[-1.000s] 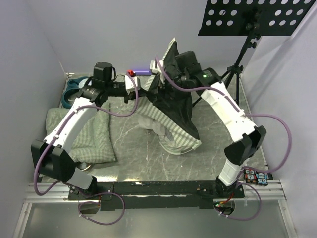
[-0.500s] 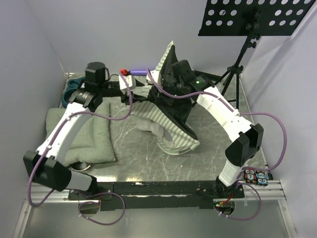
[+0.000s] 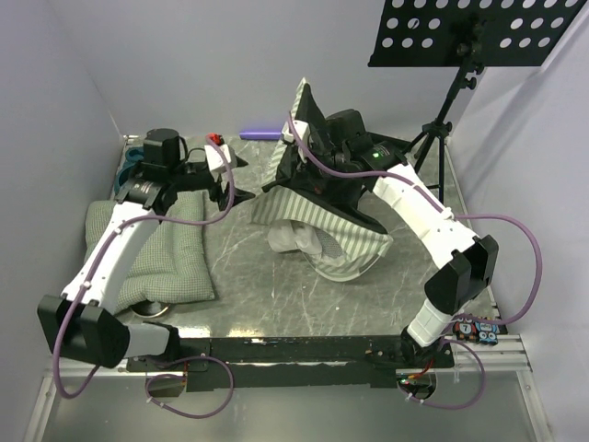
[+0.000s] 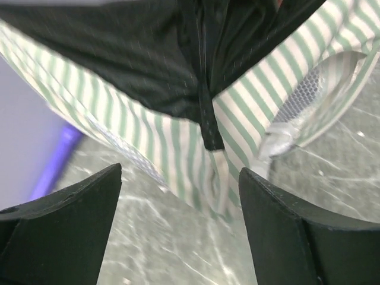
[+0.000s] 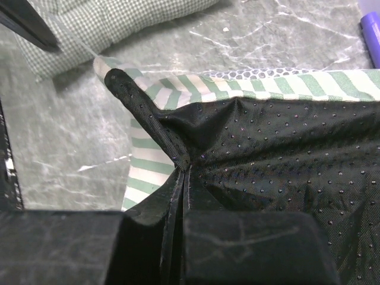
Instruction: Set up the pet tent
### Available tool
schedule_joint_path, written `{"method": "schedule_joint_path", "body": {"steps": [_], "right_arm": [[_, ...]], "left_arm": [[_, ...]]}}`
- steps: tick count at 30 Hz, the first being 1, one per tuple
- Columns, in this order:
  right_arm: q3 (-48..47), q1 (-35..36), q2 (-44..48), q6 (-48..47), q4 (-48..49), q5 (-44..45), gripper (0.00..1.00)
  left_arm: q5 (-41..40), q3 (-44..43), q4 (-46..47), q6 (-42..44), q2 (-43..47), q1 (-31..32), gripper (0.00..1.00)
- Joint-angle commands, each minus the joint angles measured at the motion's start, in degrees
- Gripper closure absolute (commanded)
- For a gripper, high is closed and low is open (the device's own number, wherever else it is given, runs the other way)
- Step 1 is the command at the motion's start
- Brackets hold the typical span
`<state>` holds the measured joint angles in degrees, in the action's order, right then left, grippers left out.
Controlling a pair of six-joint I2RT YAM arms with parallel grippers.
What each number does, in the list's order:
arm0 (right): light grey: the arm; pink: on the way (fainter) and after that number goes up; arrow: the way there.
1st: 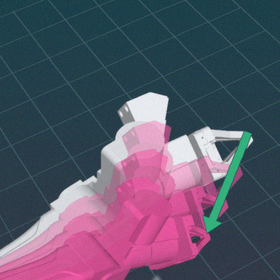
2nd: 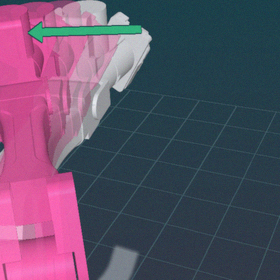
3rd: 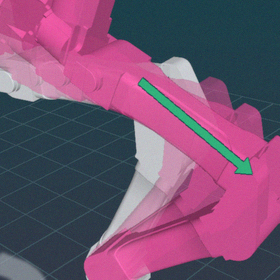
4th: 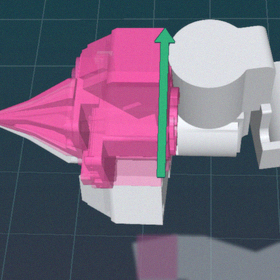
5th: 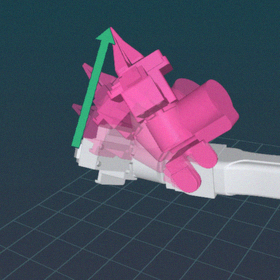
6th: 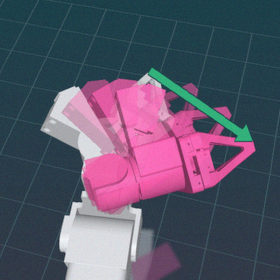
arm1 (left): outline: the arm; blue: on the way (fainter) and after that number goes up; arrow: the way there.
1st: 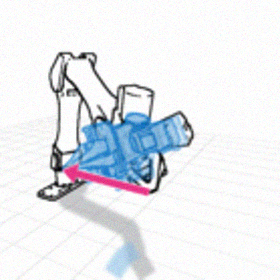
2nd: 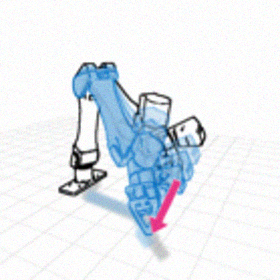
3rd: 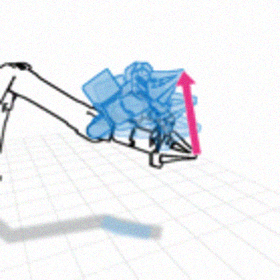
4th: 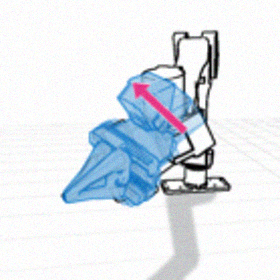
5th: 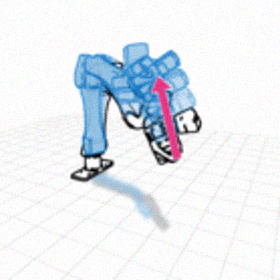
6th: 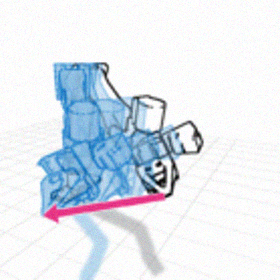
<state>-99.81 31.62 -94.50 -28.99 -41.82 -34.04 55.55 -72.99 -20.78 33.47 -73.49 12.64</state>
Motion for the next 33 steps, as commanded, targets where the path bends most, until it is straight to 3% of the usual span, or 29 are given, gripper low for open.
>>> {"method": "schedule_joint_path", "body": {"steps": [1, 3, 10, 16, 18, 20, 22, 23, 26, 33], "right_arm": [[-1.53, -0.24, 3.27, 4.91, 3.68, -1.2, 1.0], [-1.18, -0.24, 3.53, 5.35, 4.03, -1.2, 1.0], [0.75, -0.15, 4.94, 4.3, 4.21, -1.11, 1.0], [2.34, 0.11, 6.08, 2.8, 3.86, -0.85, 1.0], [2.08, 0.2, 6.08, 1.31, 2.63, -2.07, 0.99], [2.25, 0.2, 6.69, 0.43, 2.89, -3.22, 0.76], [2.86, 0.38, 7.92, -1.76, 4.02, -4.53, 0.45], [3.3, 0.46, 8.45, -3.16, 4.73, -5.15, 0.38], [2.96, 1.69, 8.98, -6.77, 5.09, -7.08, 0.29], [1.72, 5.38, 6.26, -14.33, 1.92, -9.03, 0.24]], "left_arm": [[-1.14, -3.38, -6.72, 1.15, -2.79, 0.89, 0.2], [-1.93, -4.61, -8.92, 2.2, -4.37, 1.85, 0.29], [0.96, -5.14, -10.51, 4.93, -5.43, 2.47, 0.76], [3.43, -5.76, -9.47, 4.5, -5.17, 2.65, 0.99], [3.69, -6.2, -9.28, 4.76, -5.17, 2.82, 0.99], [3.25, -6.46, -9.37, 5.37, -5.26, 3.09, 0.99], [3.25, -7.16, -10.51, 6.25, -5.69, 3.18, 0.99], [3.16, -7.6, -11.12, 7.04, -5.78, 3.44, 0.99], [2.9, -8.66, -12.62, 8.53, -6.13, 4.05, 0.99], [1.67, -10.24, -13.76, 10.38, -6.75, 5.11, 0.99]]}}
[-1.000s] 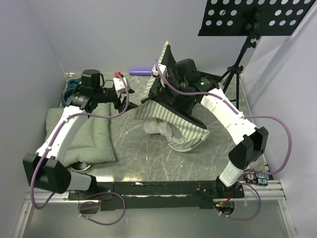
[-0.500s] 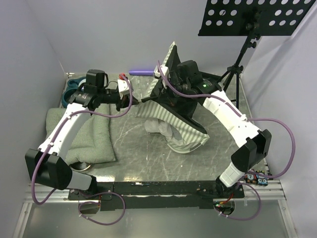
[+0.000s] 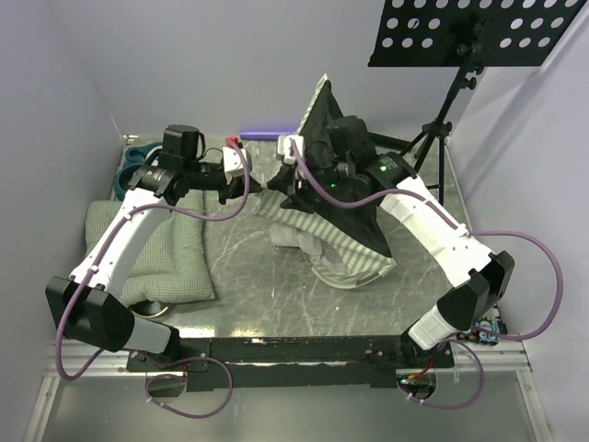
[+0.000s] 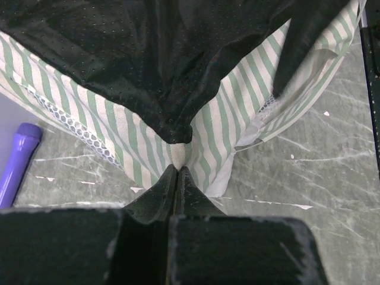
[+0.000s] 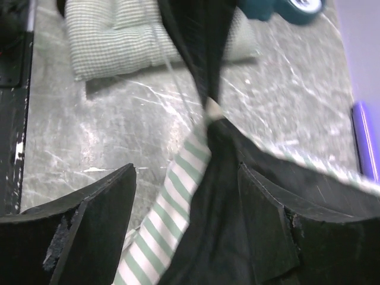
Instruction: Set up the pet tent
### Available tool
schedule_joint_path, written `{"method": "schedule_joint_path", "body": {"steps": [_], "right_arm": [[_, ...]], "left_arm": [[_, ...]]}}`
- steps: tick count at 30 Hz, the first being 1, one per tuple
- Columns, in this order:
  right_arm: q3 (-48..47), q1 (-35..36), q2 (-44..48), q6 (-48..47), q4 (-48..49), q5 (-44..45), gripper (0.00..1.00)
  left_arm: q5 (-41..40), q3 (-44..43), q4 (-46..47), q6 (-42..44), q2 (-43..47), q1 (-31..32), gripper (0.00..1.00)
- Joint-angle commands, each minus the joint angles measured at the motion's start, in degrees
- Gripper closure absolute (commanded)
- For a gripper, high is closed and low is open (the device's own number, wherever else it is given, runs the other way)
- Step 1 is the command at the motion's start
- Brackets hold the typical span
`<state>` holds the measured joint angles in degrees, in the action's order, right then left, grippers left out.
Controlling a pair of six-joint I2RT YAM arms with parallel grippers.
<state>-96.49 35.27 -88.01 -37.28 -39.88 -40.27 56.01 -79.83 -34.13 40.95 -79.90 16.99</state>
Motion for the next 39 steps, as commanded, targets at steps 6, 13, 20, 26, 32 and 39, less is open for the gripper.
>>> {"method": "schedule_joint_path", "body": {"steps": [6, 13, 20, 26, 32, 39], "right_arm": [[-3.62, 1.91, -4.45, -9.74, 0.59, -0.69, 0.24], [-3.88, 1.47, -3.84, -12.03, 2.7, -3.57, 0.22], [-0.81, 0.24, 1.87, -16.59, 2.0, -10.18, 0.19], [-7.3, 0.59, -5.93, -21.95, -5.02, -7.19, 0.08], [-8.01, 0.68, -9.9, -25.73, -5.73, -4.12, 0.14], [-6.0, 0.59, -9.82, -22.85, -2.84, -3.32, 0.68]], "left_arm": [[0.42, -4.28, -2.34, 5.72, 0.09, 1.72, 0.99], [-0.2, -5.16, -5.68, 10.46, -0.26, 2.61, 0.99], [-0.29, -4.63, -5.34, 10.56, -0.61, 2.69, 0.99], [0.68, -5.77, -6.21, 11.87, -0.61, 2.69, 0.99], [0.59, -6.91, -7.18, 12.66, -0.7, 2.61, 0.99], [0.33, -6.13, -4.02, 9.52, 0.36, 2.78, 0.99]]}}
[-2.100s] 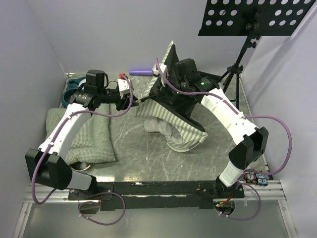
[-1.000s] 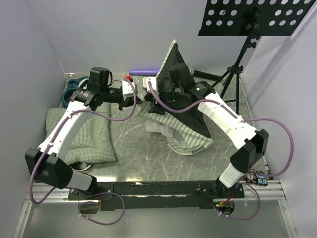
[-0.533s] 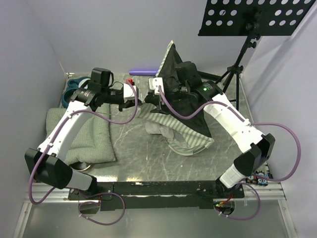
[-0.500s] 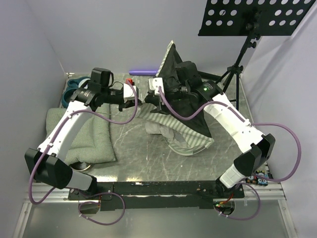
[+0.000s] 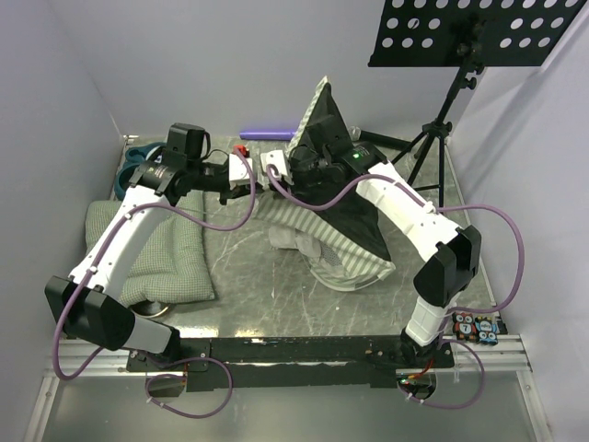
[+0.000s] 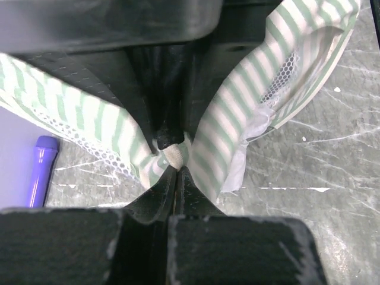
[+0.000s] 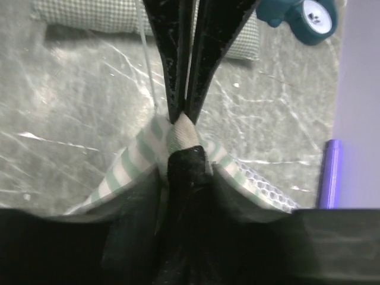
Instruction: Set up the pet tent
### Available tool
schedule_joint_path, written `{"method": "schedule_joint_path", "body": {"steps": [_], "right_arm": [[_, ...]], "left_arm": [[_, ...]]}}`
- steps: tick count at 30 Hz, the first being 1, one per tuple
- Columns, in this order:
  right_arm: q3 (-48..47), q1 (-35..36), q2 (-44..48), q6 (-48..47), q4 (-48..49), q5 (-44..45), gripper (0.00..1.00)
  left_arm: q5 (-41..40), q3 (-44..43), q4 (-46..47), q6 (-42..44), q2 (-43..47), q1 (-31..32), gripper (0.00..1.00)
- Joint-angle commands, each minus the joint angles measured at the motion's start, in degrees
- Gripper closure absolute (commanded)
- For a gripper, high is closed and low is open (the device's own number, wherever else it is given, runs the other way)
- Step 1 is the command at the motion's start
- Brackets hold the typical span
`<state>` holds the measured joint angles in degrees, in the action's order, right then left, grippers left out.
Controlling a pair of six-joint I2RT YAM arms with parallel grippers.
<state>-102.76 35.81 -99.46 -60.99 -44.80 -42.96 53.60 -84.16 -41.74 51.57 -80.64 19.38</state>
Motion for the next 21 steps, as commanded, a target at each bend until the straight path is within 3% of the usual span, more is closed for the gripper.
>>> {"method": "schedule_joint_path", "body": {"steps": [1, 2, 3, 6, 8, 11, 17, 21], "right_arm": [[0.45, 0.05, 1.81, 2.09, 3.3, -0.98, 0.84], [0.54, -0.13, 1.99, 3.67, 4.27, -1.33, 0.96], [0.54, -0.48, 2.16, 5.08, 5.06, -1.6, 1.0], [0.9, -1.79, 2.34, 8.86, 5.95, -2.65, 1.0], [1.59, -2.85, 2.69, 11.15, 6.56, -3.79, 1.0], [2.83, -4.34, 3.22, 14.31, 8.23, -5.64, 1.0], [1.78, -6.63, 2.96, 22.22, 11.48, -7.66, 1.0], [3.0, -8.65, 3.83, 27.23, 14.56, -9.51, 1.0]], "left_arm": [[2.47, -1.8, 6.29, -4.43, 1.36, 0.4, 0.96], [1.69, -1.71, 9.54, -9.77, 1.71, 0.4, 0.84], [0.81, -1.97, 12.53, -15.13, 2.06, 0.05, 0.67], [2.55, -2.59, 23.84, -32.34, 5.13, -3.63, 0.26], [3.7, -1.54, 35.61, -47.79, 8.55, -7.49, 0.12], [-0.51, -0.13, 49.61, -65.24, 14.27, -10.58, 0.09], [-13.16, 2.32, 54.91, -76.34, 23.5, -18.83, 0.07], [-16.42, 10.83, 58.08, -80.48, 30.7, -25.34, 0.1]]}}
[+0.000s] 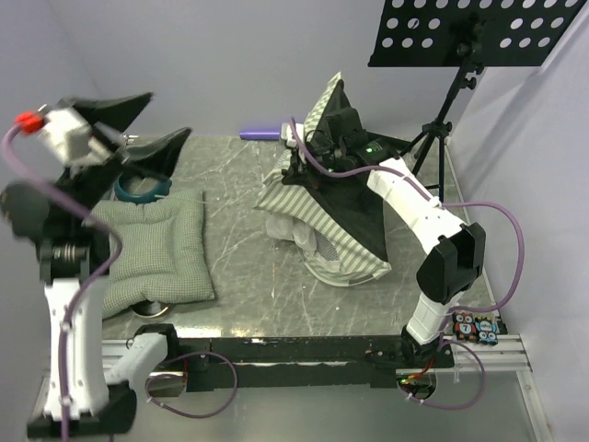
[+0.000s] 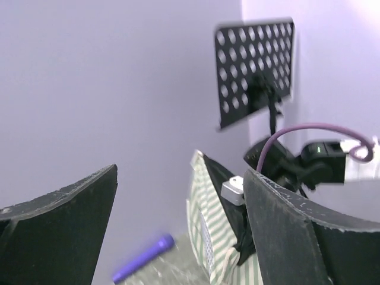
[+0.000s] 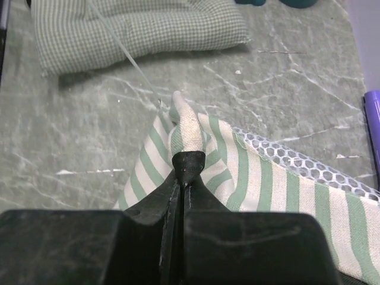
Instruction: Set up the pet tent
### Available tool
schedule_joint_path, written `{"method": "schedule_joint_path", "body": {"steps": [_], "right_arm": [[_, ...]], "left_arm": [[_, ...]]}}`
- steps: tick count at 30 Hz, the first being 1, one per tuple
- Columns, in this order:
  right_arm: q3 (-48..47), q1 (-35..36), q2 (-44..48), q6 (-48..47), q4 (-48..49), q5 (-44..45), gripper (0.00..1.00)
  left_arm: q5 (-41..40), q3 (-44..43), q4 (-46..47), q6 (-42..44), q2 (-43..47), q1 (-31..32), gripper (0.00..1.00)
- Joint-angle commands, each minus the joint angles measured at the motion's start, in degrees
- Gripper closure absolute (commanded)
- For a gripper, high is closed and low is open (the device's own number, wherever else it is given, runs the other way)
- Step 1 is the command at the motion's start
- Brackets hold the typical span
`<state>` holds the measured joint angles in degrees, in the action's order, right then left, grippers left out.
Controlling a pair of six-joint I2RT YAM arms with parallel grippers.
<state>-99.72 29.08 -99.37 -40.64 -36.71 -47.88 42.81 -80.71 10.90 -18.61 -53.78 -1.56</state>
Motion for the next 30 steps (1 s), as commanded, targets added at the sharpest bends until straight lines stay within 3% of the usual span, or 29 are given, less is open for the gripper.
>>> {"method": "schedule_joint_path", "body": {"steps": [1, 4, 7, 10, 15, 17, 19, 23, 30], "right_arm": [[0.14, -2.18, 4.01, 8.11, 7.17, -4.51, 1.0], [-0.47, -2.36, 4.19, 10.23, 7.96, -4.16, 1.0], [-0.65, -2.71, 4.28, 12.51, 9.99, -3.37, 1.0], [-2.4, -3.33, 3.49, 13.66, 9.64, -3.71, 1.0], [-4.6, -4.64, 1.82, 16.47, 10.43, -3.89, 1.0], [-5.48, -5.08, 1.11, 18.48, 11.22, -4.15, 1.0], [-6.71, -5.52, 0.32, 19.98, 11.4, -4.94, 1.0], [-9.78, -5.96, -1.26, 23.32, 11.31, -6.52, 1.0], [-9.52, -6.05, -0.74, 25.09, 11.84, -8.81, 1.0]], "left_arm": [[-6.5, 10.28, 6.24, -10.74, 6.03, -5.54, 0.11], [-11.06, 17.76, 10.44, -14.94, 11.93, -8.79, 0.12], [-11.34, 22.25, 12.75, -24.78, 14.48, -19.32, 0.15], [-10.73, 24.45, 11.96, -28.75, 16.77, -24.44, 0.19], [-19.25, 28.58, -3.22, -38.59, 21.16, -28.05, 0.19], [-12.35, 32.0, 3.13, -37.65, 23.18, -29.81, 0.2], [0.18, 36.29, 13.4, -33.7, 24.94, -29.73, 0.22], [13.68, 42.64, 22.1, -29.38, 29.33, -29.55, 0.24], [9.32, 41.69, 43.92, -33.68, 18.56, -22.8, 0.32]]}}
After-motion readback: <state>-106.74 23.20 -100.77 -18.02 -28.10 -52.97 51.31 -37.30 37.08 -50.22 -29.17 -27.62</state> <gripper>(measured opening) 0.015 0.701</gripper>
